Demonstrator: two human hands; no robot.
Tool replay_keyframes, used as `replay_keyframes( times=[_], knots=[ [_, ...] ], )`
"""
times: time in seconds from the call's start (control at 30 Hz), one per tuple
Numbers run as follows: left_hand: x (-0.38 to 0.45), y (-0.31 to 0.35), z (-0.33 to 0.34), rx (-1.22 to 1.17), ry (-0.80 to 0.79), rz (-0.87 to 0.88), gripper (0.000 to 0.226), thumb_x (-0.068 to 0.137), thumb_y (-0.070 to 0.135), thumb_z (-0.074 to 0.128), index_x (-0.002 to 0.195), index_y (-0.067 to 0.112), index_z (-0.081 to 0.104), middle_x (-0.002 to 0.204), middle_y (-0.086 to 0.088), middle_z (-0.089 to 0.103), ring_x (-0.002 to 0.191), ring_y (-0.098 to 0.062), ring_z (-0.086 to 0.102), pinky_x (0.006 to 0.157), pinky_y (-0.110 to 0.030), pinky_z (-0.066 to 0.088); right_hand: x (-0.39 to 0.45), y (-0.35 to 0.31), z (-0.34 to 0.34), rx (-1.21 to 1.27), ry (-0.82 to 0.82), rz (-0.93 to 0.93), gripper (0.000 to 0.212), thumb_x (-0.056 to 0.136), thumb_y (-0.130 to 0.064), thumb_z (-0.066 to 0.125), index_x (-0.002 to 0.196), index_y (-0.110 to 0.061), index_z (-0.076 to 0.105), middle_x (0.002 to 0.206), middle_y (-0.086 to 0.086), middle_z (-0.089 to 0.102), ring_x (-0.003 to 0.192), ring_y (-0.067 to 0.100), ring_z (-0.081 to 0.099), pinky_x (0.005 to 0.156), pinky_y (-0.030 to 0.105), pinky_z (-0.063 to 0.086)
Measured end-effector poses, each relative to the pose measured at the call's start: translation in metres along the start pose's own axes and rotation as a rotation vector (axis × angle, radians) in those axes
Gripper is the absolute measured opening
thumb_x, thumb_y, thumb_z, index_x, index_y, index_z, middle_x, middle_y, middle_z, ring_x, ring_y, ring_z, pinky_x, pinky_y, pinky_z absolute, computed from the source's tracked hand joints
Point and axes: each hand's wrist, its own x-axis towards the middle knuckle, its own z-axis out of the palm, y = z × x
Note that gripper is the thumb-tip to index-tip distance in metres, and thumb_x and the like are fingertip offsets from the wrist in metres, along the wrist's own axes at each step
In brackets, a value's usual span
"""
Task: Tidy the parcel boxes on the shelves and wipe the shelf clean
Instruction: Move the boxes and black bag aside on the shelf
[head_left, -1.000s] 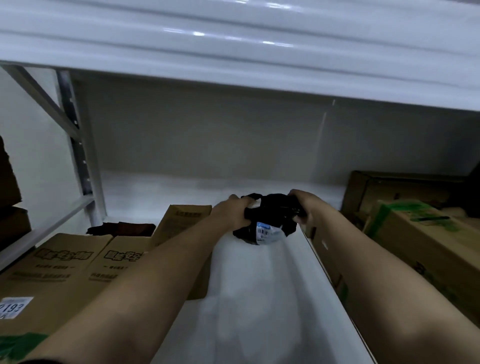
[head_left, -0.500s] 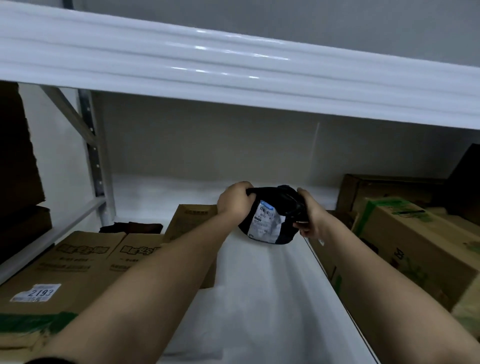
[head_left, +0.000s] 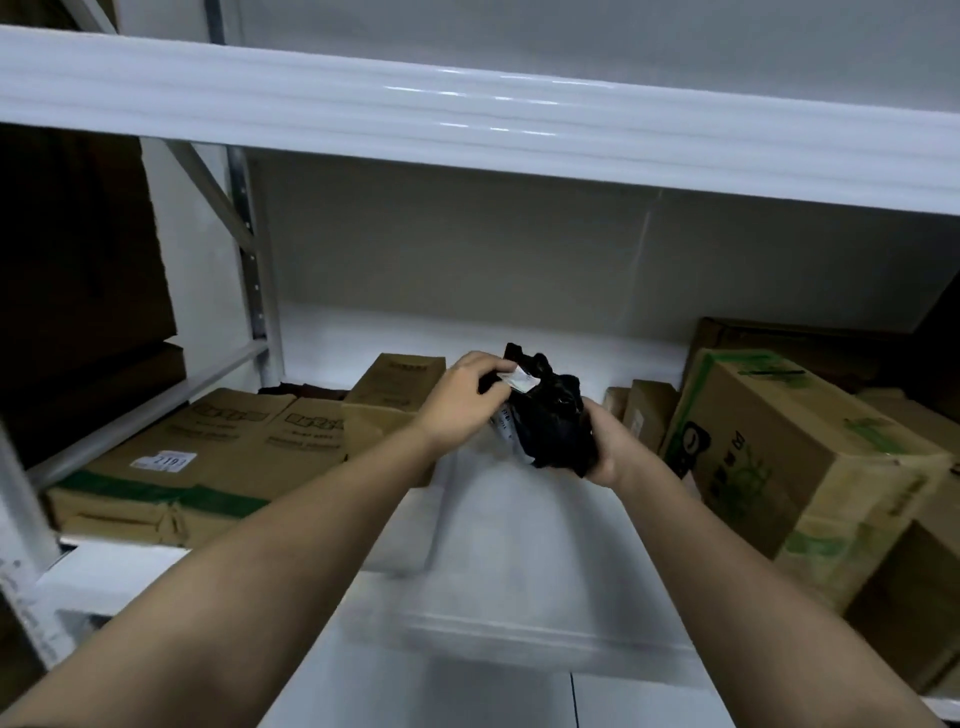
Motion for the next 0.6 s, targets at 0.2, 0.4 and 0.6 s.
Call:
replay_keyframes(
  times=[0.2,0.4,0.6],
  knots=[
    [-0.033,0.003,-0.009,-0.107,0.107,-0.146,0.034,0.095,0.012,0.047,0.127,0.016,0.059,0.131,0.001,0.051,0.117,-0.005,0.045,0.089,-0.006,0.031,-0.018,0.019,0.012,0.044,0.172,-0.227,0.046,0.09,0.001,0.047,0.123,-0.031,0.042,0.099,0.002,0.06,0.092,0.022,0.06,0.072,0.031,0.051],
    [-0.055,-0.004,-0.046,0.088,0.158,-0.131,0.037,0.079,0.029,0.067,0.108,0.034,0.045,0.118,0.008,0.048,0.096,-0.012,0.054,0.083,-0.033,0.047,-0.039,0.03,0.042,-0.015,0.166,-0.396,0.044,0.089,0.003,0.042,0.12,-0.027,0.052,0.106,0.004,0.062,0.085,0.021,0.061,0.071,0.031,0.052],
    [-0.091,-0.025,-0.079,0.229,0.083,-0.042,0.066,0.077,0.035,0.07,0.132,0.028,0.036,0.131,0.01,0.038,0.115,-0.009,0.047,0.091,-0.035,0.048,-0.049,0.053,0.08,-0.145,0.104,-0.568,0.043,0.083,0.011,0.037,0.108,-0.019,0.056,0.098,-0.002,0.06,0.081,0.016,0.058,0.075,0.033,0.049]
  ],
)
